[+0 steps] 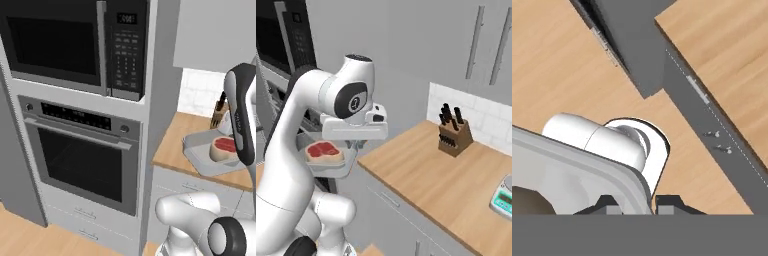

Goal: Take the meat container that has the steak and place it on the second highest rack of the freezer. Then take the vegetable container that has the mushroom and potato and place it on the highest rack of the freezer.

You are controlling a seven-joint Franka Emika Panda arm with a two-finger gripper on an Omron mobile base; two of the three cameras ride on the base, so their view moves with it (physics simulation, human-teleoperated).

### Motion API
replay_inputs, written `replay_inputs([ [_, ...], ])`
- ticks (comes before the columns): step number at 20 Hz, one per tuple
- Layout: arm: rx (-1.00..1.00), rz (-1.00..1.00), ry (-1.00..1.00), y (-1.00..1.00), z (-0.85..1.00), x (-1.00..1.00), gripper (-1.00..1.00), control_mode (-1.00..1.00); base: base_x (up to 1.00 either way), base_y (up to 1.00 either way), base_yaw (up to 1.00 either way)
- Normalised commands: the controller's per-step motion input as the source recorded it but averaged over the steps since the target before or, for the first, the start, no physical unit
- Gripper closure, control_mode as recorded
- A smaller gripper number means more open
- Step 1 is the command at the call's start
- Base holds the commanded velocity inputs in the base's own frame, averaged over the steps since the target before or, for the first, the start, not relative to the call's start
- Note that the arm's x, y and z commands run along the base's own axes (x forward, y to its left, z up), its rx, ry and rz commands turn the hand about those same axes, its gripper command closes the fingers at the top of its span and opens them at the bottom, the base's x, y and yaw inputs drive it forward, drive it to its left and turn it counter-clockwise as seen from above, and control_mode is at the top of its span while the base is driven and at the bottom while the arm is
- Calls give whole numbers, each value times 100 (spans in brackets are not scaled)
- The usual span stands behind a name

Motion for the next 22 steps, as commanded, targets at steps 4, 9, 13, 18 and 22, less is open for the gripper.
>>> replay_inputs([
  [4,0,0,0,0,0,0,100,100,-10,86,47],
  [9,0,0,0,0,0,0,100,100,-5,98,48],
  [13,0,0,0,0,0,0,100,100,4,92,64],
  [18,0,0,0,0,0,0,100,100,41,71,73],
  [22,0,0,0,0,0,0,100,100,94,36,47],
])
